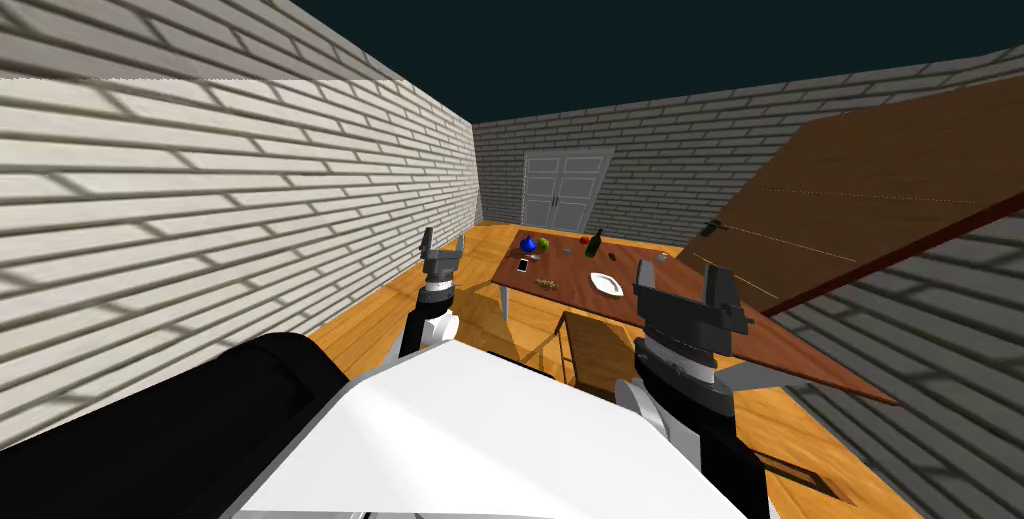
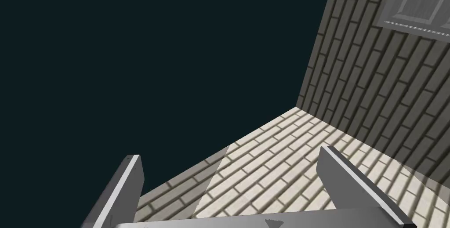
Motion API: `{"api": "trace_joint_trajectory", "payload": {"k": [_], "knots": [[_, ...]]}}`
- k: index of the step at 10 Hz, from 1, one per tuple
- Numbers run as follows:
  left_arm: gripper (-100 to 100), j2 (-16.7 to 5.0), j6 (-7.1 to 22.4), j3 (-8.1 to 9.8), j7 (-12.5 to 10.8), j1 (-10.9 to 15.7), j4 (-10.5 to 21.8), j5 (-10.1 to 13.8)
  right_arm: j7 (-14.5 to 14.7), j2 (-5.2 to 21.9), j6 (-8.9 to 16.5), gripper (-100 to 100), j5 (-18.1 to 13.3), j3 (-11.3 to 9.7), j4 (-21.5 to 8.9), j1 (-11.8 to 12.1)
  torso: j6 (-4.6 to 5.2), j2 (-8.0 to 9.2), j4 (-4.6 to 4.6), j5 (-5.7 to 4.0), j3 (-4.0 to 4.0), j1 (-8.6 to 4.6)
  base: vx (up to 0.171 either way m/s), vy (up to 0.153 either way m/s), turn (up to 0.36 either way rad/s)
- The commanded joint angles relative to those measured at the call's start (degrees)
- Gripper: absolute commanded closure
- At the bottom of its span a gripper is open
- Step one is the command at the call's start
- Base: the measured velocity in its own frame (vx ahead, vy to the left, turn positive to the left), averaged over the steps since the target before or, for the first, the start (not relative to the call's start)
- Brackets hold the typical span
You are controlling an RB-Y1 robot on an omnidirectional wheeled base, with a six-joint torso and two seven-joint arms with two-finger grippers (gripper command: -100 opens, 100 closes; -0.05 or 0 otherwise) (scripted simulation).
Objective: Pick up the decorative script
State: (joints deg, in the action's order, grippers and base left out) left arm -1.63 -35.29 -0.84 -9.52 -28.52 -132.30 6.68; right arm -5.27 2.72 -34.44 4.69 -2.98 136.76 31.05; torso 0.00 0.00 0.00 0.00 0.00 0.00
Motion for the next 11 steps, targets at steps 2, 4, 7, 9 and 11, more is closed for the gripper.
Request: {"api": "trace_joint_trajectory", "payload": {"k": [2,4,7,9,11], "knots": [[0,0.00,0.00,-0.01,0.00,0.01,0.00,0.00,0.65,1.79,-0.43,-100,-3.39,1.92,-1.50,1.61,-0.02,0.02,0.00,0.02,0.01,0.09,-0.006,0.041,0.167],[0,0.01,0.00,-0.01,0.00,0.00,0.00,0.00,1.33,2.95,-0.91,-100,-6.95,3.94,-3.08,3.26,-0.01,0.01,0.00,0.05,0.01,0.23,0.001,0.068,0.162],[0,0.00,0.00,0.00,0.00,0.00,0.00,0.00,2.22,4.00,-1.55,-100,-11.26,6.53,-5.15,5.35,0.00,0.01,0.00,0.05,0.01,0.20,0.003,0.058,0.162],[0,0.00,0.00,0.00,0.00,0.00,0.00,0.00,2.73,4.46,-1.93,-100,-13.71,8.01,-6.35,6.52,0.01,0.00,0.00,0.03,0.00,0.11,0.009,0.039,0.128],[0,0.00,0.00,0.00,0.00,0.00,0.00,0.00,3.28,4.88,-2.35,-100,-16.44,9.60,-7.66,7.76,0.01,-0.01,0.00,0.04,-0.01,0.15,0.009,0.049,0.164]]}}
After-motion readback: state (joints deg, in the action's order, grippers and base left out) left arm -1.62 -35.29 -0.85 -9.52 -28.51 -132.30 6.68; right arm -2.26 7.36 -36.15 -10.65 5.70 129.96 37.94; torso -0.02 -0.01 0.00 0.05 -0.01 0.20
